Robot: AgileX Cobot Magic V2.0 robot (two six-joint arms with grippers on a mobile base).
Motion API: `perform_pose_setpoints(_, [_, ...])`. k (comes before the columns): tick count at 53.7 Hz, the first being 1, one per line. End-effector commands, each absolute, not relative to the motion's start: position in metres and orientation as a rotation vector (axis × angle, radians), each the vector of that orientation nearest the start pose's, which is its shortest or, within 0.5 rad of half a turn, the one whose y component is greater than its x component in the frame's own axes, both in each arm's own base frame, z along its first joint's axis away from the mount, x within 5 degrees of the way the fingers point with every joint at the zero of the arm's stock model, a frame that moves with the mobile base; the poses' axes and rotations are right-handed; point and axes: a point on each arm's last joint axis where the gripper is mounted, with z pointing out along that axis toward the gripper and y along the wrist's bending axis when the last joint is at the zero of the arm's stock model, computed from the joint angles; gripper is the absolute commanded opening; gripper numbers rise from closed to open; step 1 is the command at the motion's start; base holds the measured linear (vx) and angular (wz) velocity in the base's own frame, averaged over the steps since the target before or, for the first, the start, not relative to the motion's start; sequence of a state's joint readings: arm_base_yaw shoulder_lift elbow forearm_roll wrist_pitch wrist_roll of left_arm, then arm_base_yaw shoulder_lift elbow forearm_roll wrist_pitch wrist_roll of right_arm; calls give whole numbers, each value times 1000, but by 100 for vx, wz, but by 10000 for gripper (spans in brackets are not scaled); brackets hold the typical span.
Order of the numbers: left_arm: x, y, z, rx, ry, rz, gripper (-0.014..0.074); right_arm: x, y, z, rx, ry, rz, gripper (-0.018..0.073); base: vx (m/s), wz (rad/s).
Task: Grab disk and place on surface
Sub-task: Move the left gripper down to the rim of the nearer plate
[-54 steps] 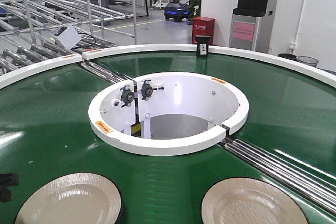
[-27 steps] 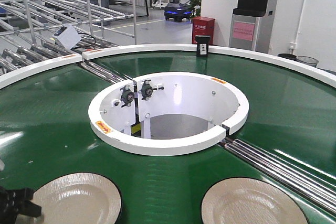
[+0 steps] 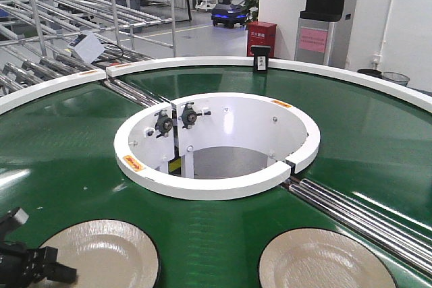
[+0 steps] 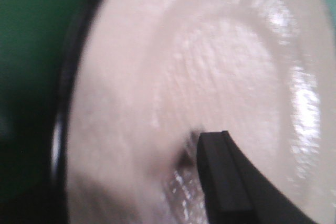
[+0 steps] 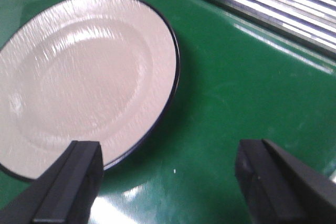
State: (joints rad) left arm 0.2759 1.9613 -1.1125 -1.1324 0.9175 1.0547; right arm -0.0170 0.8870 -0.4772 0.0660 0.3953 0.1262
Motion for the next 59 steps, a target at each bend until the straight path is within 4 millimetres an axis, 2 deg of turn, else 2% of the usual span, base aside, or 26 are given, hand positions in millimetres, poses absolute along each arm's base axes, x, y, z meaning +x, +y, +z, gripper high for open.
perform_pose_setpoints(1, [367, 24, 181, 3, 2390, -1084, 325, 173, -2, 266, 199, 2151, 104, 575, 0, 0])
perform_pose_setpoints(4, [367, 25, 182, -9, 2382, -1088, 277, 173, -2, 266, 199, 2149, 104, 575, 0, 0])
perform_pose_setpoints(15, [369, 24, 186, -56, 2334, -1140, 13, 173, -3, 266, 190, 2144, 96, 575, 0, 0])
perform_pose_setpoints(17, [370, 23, 188, -71, 2316, -1160, -11, 173, -3, 266, 186, 2144, 93, 575, 0, 0])
perform_pose_setpoints(23, [372, 21, 193, -108, 2259, -1229, -8, 173, -2, 266, 217, 2148, 119, 575, 0, 0])
perform_pose_setpoints(30, [371, 18, 198, -114, 2217, -1302, -6, 181, 1, 265, 358, 2216, 220, 575, 0, 0])
perform_pose_setpoints(41, [368, 21, 205, -180, 2214, -1360, -4, 225, -4, 279, 386, 2403, 213, 575, 0, 0])
perform_pose_setpoints(44, [367, 24, 209, -218, 2210, -1368, -4, 241, -13, 283, 416, 2436, 193, 575, 0, 0])
perform_pose_setpoints(50, [362, 37, 223, -253, 2173, -1344, -4, 271, -46, 281, 553, 2489, 222, 575, 0, 0])
perform_pose_setpoints(55, [357, 48, 237, -257, 2139, -1305, -4, 290, -71, 272, 607, 2505, 343, 575, 0, 0])
perform_pose_setpoints(59, [353, 54, 247, -253, 2114, -1276, -4, 303, -82, 261, 585, 2486, 497, 575, 0, 0])
